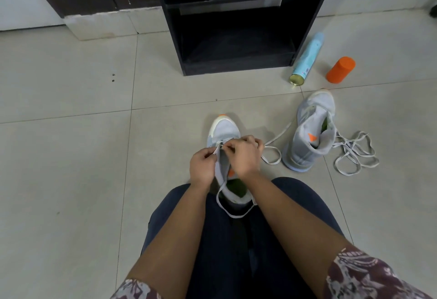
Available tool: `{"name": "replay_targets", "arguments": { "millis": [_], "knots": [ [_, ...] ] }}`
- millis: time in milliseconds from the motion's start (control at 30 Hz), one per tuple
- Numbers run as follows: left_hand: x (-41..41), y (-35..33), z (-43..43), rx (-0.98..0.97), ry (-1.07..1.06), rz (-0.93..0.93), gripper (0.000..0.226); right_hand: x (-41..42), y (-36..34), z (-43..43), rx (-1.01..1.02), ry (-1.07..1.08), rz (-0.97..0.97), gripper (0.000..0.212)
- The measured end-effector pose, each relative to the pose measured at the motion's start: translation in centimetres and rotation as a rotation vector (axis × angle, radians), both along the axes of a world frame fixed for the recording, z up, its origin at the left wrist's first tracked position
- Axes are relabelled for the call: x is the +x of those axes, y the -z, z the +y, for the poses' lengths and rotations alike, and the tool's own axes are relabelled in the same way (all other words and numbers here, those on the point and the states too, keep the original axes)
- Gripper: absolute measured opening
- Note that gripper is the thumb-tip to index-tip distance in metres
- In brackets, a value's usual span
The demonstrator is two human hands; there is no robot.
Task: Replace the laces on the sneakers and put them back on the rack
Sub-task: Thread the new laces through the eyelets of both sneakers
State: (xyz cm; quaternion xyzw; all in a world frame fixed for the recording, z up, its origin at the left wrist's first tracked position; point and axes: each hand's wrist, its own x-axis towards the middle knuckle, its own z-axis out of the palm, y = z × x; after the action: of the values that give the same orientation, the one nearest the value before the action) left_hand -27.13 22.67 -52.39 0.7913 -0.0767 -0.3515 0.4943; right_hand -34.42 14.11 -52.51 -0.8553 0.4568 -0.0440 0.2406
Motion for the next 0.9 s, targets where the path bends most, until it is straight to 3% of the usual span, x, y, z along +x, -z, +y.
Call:
{"name": "replay_targets", "arguments": {
  "millis": [200, 367, 467, 567, 667, 733, 833, 900],
  "knots": [
    [0.3, 0.4, -0.1, 0.010, 0.020, 0.045, 0.023, 0.4, -0.1, 0.3, 0.063, 0.073, 0.024, 0.022],
    [1.1, 0.3, -0.7, -0.031, -0.057, 0.369, 0.025, 0.7, -0.2, 0.2, 0.106, 0.082, 0.005, 0.023],
    [1.3, 0.7, -1.1, 0.008, -0.020, 0.327, 0.016, 0.3, -0.7, -0.3, 0.215, -0.028, -0.017, 0.027],
    [1.7, 1.2, -1.0, 0.017, -0.069, 0.318, 0.020, -1.8, -2.4, -1.3, 0.251, 0.017, -0.211, 0.027],
    [2.0, 1.5, -1.1, -0.013, -0.102, 0.292, 0.027, -4.2, -3.5, -1.7, 0.237, 0.011, -0.059, 0.032],
    [1.9, 0.0, -1.4, -0.119, -0.188, 0.299, 0.015, -4.7, -3.3, -1.2, 0.259, -0.026, 0.090, 0.036],
    [2.7, -1.2, -1.0, -0.330, -0.519, 0.323, 0.010, -4.7, -3.2, -1.2, 0.238, 0.033, 0.128, 0.029],
    [3.5, -0.9, -0.5, -0.275, -0.693, 0.219, 0.012, -4.8, -3.2, -1.5, 0.222, 0.047, 0.166, 0.020]
  ]
}}
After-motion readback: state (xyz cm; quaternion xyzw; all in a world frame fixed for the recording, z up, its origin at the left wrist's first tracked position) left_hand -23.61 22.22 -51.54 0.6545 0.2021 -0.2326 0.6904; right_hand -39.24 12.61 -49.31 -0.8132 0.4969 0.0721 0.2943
